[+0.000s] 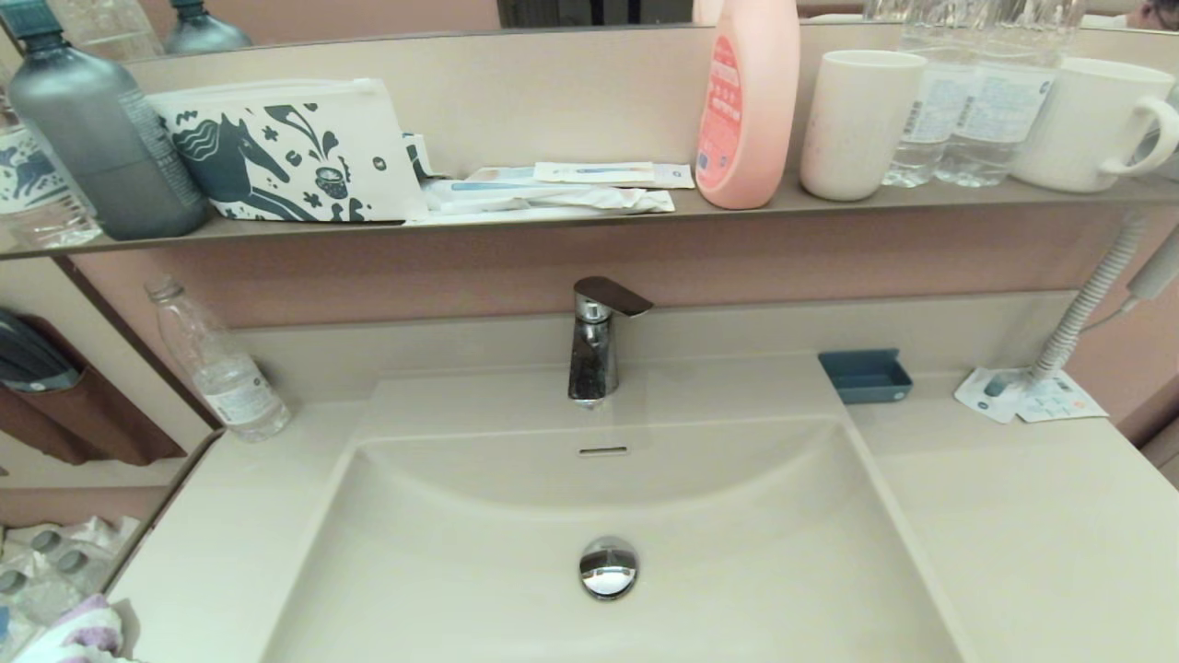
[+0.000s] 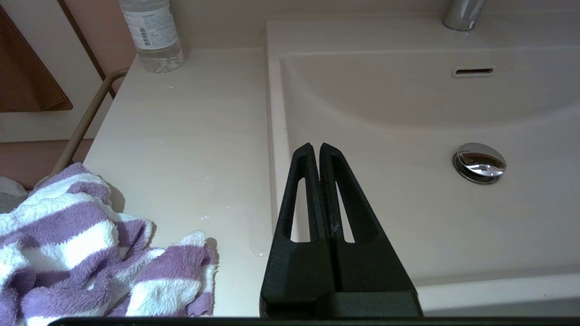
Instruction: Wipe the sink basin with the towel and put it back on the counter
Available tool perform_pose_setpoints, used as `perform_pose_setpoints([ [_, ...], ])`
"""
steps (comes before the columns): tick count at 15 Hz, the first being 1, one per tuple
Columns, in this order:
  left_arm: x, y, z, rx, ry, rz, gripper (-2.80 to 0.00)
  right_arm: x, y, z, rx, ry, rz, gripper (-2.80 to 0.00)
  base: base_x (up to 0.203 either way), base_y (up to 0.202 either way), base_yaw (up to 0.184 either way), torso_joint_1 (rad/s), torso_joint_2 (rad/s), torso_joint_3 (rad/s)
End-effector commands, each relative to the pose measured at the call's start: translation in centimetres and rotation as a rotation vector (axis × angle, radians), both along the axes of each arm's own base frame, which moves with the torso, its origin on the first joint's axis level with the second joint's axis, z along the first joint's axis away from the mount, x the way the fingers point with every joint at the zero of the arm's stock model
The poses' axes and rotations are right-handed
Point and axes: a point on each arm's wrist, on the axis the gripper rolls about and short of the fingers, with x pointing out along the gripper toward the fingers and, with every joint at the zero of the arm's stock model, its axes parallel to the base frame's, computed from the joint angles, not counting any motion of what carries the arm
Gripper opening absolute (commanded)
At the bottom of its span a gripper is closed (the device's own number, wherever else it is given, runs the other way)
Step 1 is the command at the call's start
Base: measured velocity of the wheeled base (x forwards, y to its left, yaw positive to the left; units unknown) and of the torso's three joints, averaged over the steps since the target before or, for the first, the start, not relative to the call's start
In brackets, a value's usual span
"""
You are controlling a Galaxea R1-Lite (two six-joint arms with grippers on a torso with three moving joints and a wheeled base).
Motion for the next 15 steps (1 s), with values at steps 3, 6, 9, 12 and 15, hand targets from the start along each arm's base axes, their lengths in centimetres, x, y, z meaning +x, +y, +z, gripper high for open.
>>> perform_pose_setpoints([
  [3,0.0,0.0,0.0,0.0,-0.001,0.0,-2.8,0.0,0.0,0.0,0.0,0.0,0.0,-2.8,0.0,0.0,0.0,0.0,0.0,0.0],
  [6,0.0,0.0,-0.01,0.0,0.001,0.0,-2.8,0.0,0.0,0.0,0.002,0.0,0.0,-2.8,0.0,0.0,0.0,0.0,0.0,0.0],
  [9,0.0,0.0,0.0,0.0,-0.001,0.0,-2.8,0.0,-0.01,0.0,0.0,0.0,-0.003,-2.8,0.0,0.0,0.0,0.0,0.0,0.0],
  [12,0.0,0.0,0.0,0.0,0.0,0.0,-2.8,0.0,-0.01,0.01,0.002,-0.001,-0.003,-2.8,0.0,0.0,0.0,0.0,0.0,0.0],
  [15,0.0,0.0,0.0,0.0,-0.001,0.0,-2.8,0.0,-0.01,0.01,0.002,-0.001,-0.003,-2.8,0.0,0.0,0.0,0.0,0.0,0.0],
])
